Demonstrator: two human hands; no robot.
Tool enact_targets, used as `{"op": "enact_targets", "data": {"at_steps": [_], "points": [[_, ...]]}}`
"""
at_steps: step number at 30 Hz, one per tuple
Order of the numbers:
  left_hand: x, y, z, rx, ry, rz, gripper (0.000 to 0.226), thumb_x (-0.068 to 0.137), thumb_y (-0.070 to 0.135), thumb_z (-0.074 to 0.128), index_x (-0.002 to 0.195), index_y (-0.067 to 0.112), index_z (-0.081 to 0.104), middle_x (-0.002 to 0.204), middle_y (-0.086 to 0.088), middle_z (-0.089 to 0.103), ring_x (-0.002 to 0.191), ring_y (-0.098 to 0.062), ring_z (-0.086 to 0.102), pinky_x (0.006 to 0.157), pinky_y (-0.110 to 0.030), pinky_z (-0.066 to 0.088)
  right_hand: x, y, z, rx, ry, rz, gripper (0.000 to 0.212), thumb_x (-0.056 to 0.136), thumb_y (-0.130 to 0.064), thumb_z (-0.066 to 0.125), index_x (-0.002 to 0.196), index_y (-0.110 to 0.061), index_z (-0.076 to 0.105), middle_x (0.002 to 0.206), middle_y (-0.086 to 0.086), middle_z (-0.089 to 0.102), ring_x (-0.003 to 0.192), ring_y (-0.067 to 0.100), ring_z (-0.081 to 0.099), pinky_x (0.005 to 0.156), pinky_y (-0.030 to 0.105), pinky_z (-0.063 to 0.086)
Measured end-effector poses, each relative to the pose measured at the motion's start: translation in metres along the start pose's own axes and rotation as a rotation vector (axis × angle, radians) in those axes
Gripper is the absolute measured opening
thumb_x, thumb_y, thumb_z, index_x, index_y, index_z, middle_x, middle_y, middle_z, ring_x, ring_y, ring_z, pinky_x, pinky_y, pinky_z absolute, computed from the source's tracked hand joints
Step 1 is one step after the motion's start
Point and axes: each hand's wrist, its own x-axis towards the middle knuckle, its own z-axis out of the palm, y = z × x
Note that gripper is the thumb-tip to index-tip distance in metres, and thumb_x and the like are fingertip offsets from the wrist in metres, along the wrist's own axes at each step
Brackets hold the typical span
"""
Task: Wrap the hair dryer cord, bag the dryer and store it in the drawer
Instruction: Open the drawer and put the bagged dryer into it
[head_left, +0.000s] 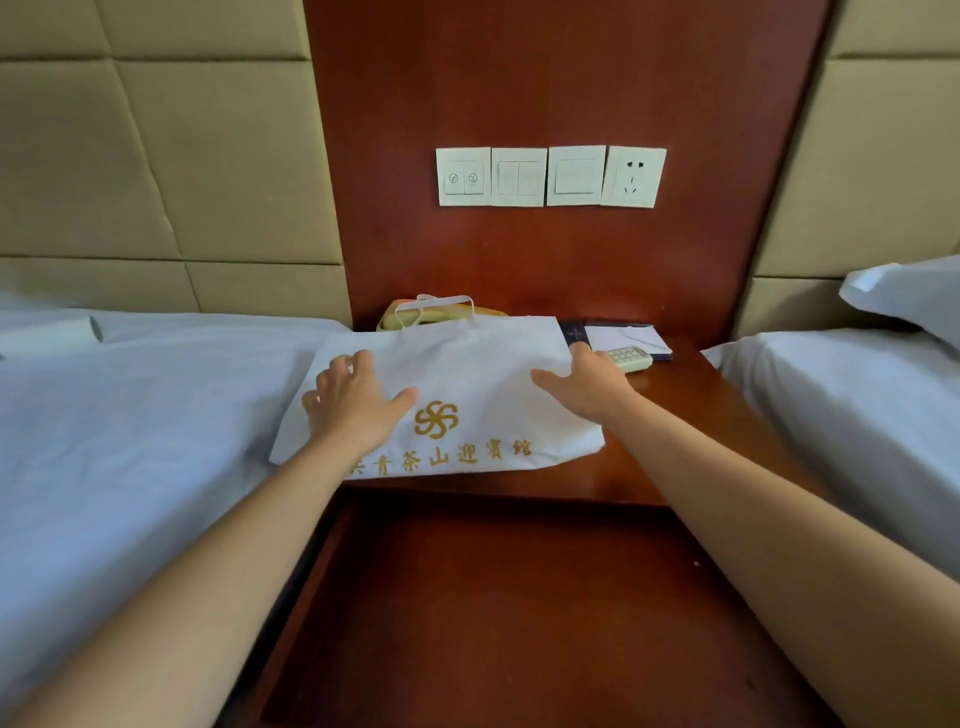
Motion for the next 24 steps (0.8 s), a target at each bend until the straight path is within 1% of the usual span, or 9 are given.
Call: {"op": "enact_targets", "data": {"at_steps": [2, 4, 7, 11, 13, 16, 18, 21, 24], "points": [[0.014, -0.013, 0.009, -0.032, -0.009, -0.112, 0.086, 0.082, 0.058, 0.056, 0.146, 0.011, 0.023, 0.151, -0.015, 0.028, 0.138, -0.035, 0.028, 0.108, -0.048, 0.026, 0.016, -0.005, 0.009, 0.063, -0.032, 0.072, 0.085, 0.084, -0.060, 0.050, 0.141, -0.002, 0.025, 0.140, 0.020, 0.039, 0.124, 0.038, 0.044, 0.093, 0.042, 0.043], [0.026, -0.026, 0.014, -0.081, -0.073, -0.194, 0.099, 0.079, 0.062, 0.059, 0.149, 0.009, 0.013, 0.153, -0.016, 0.025, 0.139, -0.036, 0.027, 0.109, -0.047, 0.026, 0.030, -0.007, 0.017, 0.135, -0.059, 0.127, 0.089, 0.082, -0.061, 0.054, 0.140, 0.000, 0.025, 0.138, 0.020, 0.041, 0.121, 0.036, 0.047, 0.088, 0.038, 0.043], [0.041, -0.046, 0.020, -0.153, -0.104, -0.270, 0.106, 0.072, 0.062, 0.067, 0.146, 0.006, 0.016, 0.148, -0.019, 0.033, 0.134, -0.037, 0.035, 0.104, -0.046, 0.033, 0.046, -0.005, 0.027, 0.257, -0.081, 0.192, 0.087, 0.077, -0.061, 0.060, 0.135, -0.001, 0.034, 0.130, 0.016, 0.051, 0.113, 0.033, 0.054, 0.083, 0.036, 0.046], [0.057, -0.068, 0.025, -0.399, -0.145, -0.374, 0.104, 0.069, 0.052, 0.076, 0.142, 0.002, 0.020, 0.140, -0.018, 0.042, 0.126, -0.036, 0.045, 0.098, -0.042, 0.042, 0.053, 0.000, 0.038, 0.375, -0.072, 0.292, 0.097, 0.070, -0.063, 0.066, 0.137, -0.003, 0.032, 0.130, 0.013, 0.052, 0.118, 0.033, 0.052, 0.099, 0.043, 0.045], [0.059, -0.076, 0.028, -0.532, -0.204, -0.404, 0.099, 0.069, 0.049, 0.078, 0.141, 0.002, 0.029, 0.136, -0.016, 0.047, 0.122, -0.033, 0.050, 0.096, -0.040, 0.044, 0.055, 0.001, 0.040, 0.403, -0.053, 0.312, 0.095, 0.068, -0.063, 0.067, 0.135, -0.004, 0.035, 0.129, 0.012, 0.053, 0.118, 0.033, 0.052, 0.099, 0.042, 0.045], [0.059, -0.085, 0.032, -0.731, -0.299, -0.418, 0.084, 0.060, 0.051, 0.081, 0.122, 0.001, 0.055, 0.116, -0.017, 0.065, 0.103, -0.033, 0.063, 0.094, -0.042, 0.050, 0.058, 0.003, 0.040, 0.470, -0.033, 0.321, 0.076, 0.071, -0.056, 0.069, 0.125, -0.007, 0.049, 0.123, 0.009, 0.058, 0.113, 0.032, 0.055, 0.096, 0.039, 0.047], [0.058, -0.087, 0.031, -0.856, -0.290, -0.466, 0.069, 0.069, 0.042, 0.080, 0.116, -0.003, 0.059, 0.108, -0.020, 0.068, 0.095, -0.034, 0.065, 0.088, -0.042, 0.052, 0.057, 0.003, 0.039, 0.526, -0.046, 0.353, 0.077, 0.069, -0.056, 0.071, 0.125, -0.006, 0.051, 0.123, 0.011, 0.059, 0.112, 0.032, 0.056, 0.097, 0.042, 0.047], [0.059, -0.087, 0.033, -0.905, -0.105, -0.515, 0.059, 0.074, 0.033, 0.078, 0.115, -0.004, 0.057, 0.105, -0.019, 0.066, 0.091, -0.034, 0.063, 0.081, -0.040, 0.052, 0.056, 0.000, 0.037, 0.643, -0.081, 0.386, 0.077, 0.073, -0.047, 0.073, 0.129, -0.003, 0.046, 0.126, 0.013, 0.058, 0.112, 0.033, 0.056, 0.098, 0.041, 0.046], [0.055, -0.080, 0.028, -0.939, 0.092, -0.446, 0.033, 0.077, 0.017, 0.074, 0.104, -0.001, 0.065, 0.092, -0.013, 0.064, 0.084, -0.028, 0.059, 0.076, -0.035, 0.049, 0.051, -0.006, 0.033, 0.669, -0.098, 0.363, 0.075, 0.078, -0.043, 0.070, 0.132, 0.000, 0.042, 0.127, 0.014, 0.054, 0.114, 0.033, 0.054, 0.089, 0.035, 0.041]]}}
